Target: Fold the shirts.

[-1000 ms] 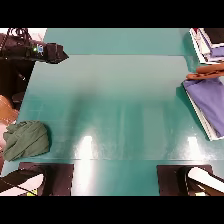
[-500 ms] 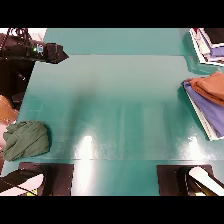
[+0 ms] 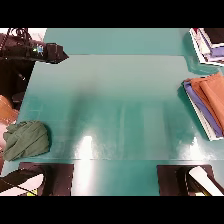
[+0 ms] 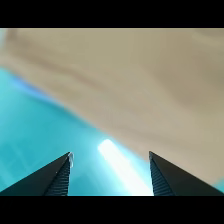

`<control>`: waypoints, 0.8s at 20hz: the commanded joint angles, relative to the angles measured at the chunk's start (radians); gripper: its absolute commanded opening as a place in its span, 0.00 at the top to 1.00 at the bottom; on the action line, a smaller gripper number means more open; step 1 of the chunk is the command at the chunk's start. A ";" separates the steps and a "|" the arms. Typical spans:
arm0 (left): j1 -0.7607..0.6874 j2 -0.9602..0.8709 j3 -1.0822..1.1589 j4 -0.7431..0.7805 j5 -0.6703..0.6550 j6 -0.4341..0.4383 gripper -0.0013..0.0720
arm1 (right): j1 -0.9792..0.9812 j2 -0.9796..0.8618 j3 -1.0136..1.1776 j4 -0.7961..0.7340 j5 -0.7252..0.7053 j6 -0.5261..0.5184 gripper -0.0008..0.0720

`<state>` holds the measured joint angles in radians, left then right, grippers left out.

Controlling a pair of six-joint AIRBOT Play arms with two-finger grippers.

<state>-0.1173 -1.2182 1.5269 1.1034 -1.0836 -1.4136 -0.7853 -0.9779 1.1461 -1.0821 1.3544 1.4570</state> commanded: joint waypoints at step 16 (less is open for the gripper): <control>0.000 0.001 0.000 0.000 -0.004 0.000 0.95 | 0.953 0.039 -0.007 0.086 -0.195 0.000 0.97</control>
<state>-0.1173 -1.2182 1.5269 1.1030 -1.0882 -1.4136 0.1131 -0.9401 1.1397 -0.9977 1.1759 1.4567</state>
